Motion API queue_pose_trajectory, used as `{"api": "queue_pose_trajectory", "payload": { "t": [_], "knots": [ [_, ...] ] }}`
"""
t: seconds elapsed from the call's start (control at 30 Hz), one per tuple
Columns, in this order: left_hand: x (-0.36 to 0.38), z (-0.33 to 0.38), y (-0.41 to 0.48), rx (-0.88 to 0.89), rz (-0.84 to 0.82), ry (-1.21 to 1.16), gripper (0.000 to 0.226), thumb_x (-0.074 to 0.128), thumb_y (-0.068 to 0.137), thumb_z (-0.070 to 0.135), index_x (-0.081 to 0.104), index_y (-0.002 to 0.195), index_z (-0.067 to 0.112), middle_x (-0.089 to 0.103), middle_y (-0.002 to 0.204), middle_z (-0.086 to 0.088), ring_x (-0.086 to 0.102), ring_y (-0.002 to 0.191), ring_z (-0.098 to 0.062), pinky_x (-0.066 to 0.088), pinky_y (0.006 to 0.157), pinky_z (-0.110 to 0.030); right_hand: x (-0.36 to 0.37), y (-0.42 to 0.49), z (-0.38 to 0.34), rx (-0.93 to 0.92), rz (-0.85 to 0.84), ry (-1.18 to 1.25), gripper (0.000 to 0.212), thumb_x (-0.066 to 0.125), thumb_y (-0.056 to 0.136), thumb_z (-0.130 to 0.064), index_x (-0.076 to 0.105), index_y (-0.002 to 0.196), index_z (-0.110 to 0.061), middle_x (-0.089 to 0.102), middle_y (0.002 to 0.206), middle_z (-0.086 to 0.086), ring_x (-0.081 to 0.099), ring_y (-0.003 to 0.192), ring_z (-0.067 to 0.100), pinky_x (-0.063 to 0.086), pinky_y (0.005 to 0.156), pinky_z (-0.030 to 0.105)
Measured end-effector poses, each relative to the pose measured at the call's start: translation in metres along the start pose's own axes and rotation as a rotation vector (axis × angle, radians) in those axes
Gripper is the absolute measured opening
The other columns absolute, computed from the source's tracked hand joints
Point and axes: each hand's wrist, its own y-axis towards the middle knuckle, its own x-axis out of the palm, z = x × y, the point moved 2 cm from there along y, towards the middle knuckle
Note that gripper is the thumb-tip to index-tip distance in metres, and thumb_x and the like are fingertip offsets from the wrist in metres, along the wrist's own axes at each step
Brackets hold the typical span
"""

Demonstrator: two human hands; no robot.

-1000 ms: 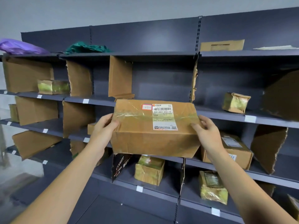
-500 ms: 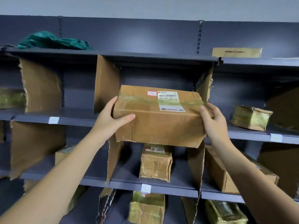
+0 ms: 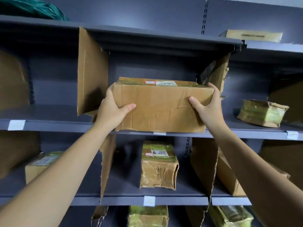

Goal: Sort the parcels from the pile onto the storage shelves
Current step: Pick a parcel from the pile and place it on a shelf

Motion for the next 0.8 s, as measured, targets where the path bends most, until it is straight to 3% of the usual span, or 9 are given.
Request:
{"api": "queue_pose_trajectory", "payload": {
  "t": [0.07,0.23,0.43,0.57,0.67,0.8],
  "knots": [
    [0.006,-0.002,0.012,-0.015,-0.003,0.053,0.083,0.075,0.081,0.040,0.027,0.146,0.021,0.048,0.138,-0.005,0.048,0.125,-0.028,0.042,0.100,-0.045,0.008,0.010,0.005,0.005,0.007,-0.025,0.081,0.071,0.087,-0.041,0.023,0.151,-0.029,0.037,0.132,-0.013,0.038,0.114,0.006,0.034,0.093,0.025],
    [0.020,-0.007,0.036,-0.045,-0.005,0.077,0.077,0.073,0.084,0.040,0.031,0.143,0.017,0.050,0.135,-0.005,0.051,0.121,-0.027,0.045,0.092,-0.039,0.025,0.037,0.020,0.047,-0.028,0.000,0.084,0.071,0.086,-0.044,0.020,0.151,-0.028,0.044,0.127,-0.010,0.048,0.111,0.011,0.041,0.090,0.028],
    [0.036,-0.017,0.055,-0.089,0.037,0.104,0.068,0.071,0.087,0.034,0.034,0.139,0.009,0.053,0.130,-0.009,0.054,0.116,-0.029,0.042,0.081,-0.032,0.045,0.059,0.036,0.074,-0.036,0.021,0.084,0.071,0.088,-0.042,0.019,0.152,-0.026,0.046,0.125,-0.008,0.050,0.110,0.013,0.042,0.093,0.030],
    [0.044,-0.021,0.062,-0.103,0.051,0.138,0.063,0.069,0.089,0.033,0.034,0.136,0.008,0.055,0.126,-0.010,0.055,0.113,-0.030,0.045,0.081,-0.034,0.053,0.064,0.046,0.140,-0.047,0.012,0.071,0.063,0.093,-0.042,0.023,0.148,-0.020,0.049,0.124,-0.005,0.052,0.113,0.018,0.043,0.093,0.033],
    [0.050,-0.022,0.062,-0.105,0.059,0.178,0.061,0.069,0.090,0.032,0.034,0.133,0.009,0.055,0.126,-0.010,0.056,0.113,-0.032,0.049,0.088,-0.041,0.060,0.056,0.062,0.301,-0.105,-0.067,0.058,0.051,0.099,-0.043,0.032,0.140,-0.008,0.052,0.131,0.009,0.052,0.122,0.029,0.040,0.091,0.035],
    [0.048,-0.020,0.064,-0.126,0.030,0.203,0.063,0.069,0.090,0.033,0.033,0.135,0.008,0.055,0.128,-0.012,0.057,0.113,-0.033,0.052,0.091,-0.044,0.058,0.053,0.061,0.356,-0.151,-0.179,0.061,0.049,0.100,-0.045,0.034,0.141,-0.003,0.049,0.139,0.016,0.049,0.125,0.033,0.039,0.094,0.038]
  ]
}}
